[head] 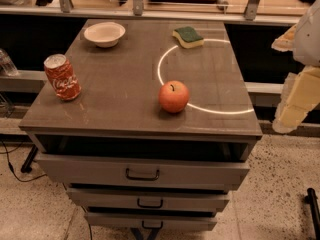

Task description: Move apple near paper bowl

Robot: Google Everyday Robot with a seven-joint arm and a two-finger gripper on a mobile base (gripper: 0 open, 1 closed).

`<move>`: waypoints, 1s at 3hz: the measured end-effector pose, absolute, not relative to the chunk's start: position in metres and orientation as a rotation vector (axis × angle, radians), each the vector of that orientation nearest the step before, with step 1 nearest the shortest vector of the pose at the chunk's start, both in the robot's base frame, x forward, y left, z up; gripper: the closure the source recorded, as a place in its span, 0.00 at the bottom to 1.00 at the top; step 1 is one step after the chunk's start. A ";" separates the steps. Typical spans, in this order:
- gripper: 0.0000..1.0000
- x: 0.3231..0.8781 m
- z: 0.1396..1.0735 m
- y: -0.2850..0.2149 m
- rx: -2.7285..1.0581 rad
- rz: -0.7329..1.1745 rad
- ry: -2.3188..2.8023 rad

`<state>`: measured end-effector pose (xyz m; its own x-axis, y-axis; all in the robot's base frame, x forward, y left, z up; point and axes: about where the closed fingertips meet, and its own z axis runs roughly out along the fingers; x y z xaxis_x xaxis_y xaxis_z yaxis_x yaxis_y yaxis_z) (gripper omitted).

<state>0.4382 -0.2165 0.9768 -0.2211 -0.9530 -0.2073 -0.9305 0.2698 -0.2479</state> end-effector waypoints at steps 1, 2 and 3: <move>0.00 0.438 0.977 -0.216 -1.723 -0.100 2.230; 0.00 0.468 0.962 -0.199 -1.698 -0.037 2.177; 0.00 0.539 0.926 -0.163 -1.586 0.174 2.056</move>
Offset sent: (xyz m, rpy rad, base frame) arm 0.1116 0.0612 -0.0569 0.2583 -0.0645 0.0643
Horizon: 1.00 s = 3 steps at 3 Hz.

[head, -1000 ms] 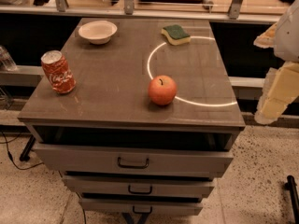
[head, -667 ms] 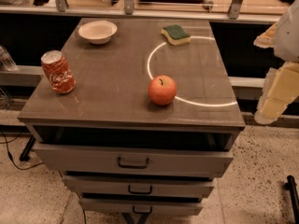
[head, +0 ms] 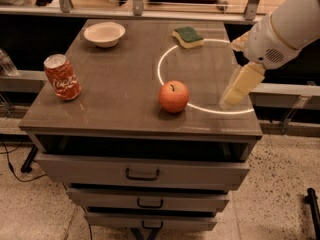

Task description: Move apple near paper bowl

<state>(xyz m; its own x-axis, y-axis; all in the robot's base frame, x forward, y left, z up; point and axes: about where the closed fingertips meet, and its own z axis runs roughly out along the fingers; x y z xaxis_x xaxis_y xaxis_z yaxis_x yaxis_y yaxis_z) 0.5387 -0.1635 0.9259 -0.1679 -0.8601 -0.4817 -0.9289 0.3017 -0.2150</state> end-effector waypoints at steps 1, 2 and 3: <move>0.00 0.569 0.912 -0.145 -1.523 0.280 2.008; 0.00 0.573 0.891 -0.125 -1.465 0.417 1.990; 0.00 0.566 0.875 -0.102 -1.451 0.529 1.960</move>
Offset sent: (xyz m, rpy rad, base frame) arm 0.0339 0.0605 -0.0654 0.3506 0.1119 0.0013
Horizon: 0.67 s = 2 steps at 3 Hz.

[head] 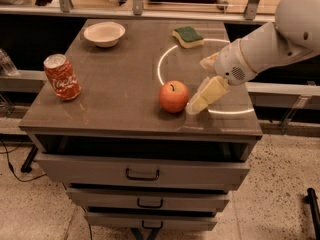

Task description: Move apple near paper bowl

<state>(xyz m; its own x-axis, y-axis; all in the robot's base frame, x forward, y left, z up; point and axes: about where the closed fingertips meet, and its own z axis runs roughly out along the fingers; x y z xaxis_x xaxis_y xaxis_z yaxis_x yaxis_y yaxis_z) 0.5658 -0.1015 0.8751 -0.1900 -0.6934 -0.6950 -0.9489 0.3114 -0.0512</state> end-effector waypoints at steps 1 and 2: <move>0.00 0.557 0.867 -0.075 -1.466 0.611 1.911; 0.19 0.554 0.863 -0.055 -1.487 0.647 1.871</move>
Offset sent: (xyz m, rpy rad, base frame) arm -0.0135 0.0658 -0.0155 0.1107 0.0052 0.1183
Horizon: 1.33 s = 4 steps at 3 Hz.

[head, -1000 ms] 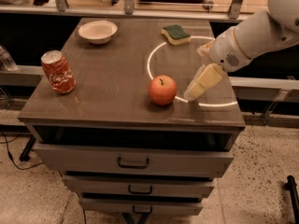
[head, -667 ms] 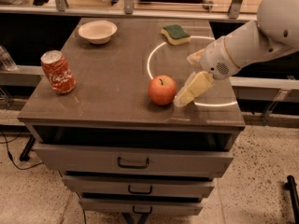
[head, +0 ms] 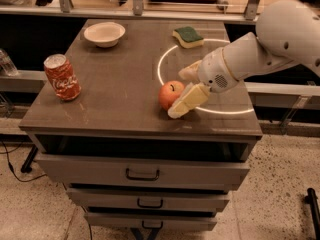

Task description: Move apple near paper bowl

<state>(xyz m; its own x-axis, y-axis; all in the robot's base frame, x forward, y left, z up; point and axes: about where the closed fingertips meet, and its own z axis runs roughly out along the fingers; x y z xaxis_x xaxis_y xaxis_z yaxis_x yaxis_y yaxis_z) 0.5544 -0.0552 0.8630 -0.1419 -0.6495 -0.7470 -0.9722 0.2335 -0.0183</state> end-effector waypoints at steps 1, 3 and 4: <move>0.50 0.552 0.859 -0.044 -1.487 0.678 1.863; 1.00 0.561 0.901 -0.082 -1.413 0.592 1.859; 1.00 0.561 0.901 -0.082 -1.414 0.592 1.859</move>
Offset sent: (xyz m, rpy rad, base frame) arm -0.0047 0.0074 -0.0059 0.0358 0.0380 -0.0069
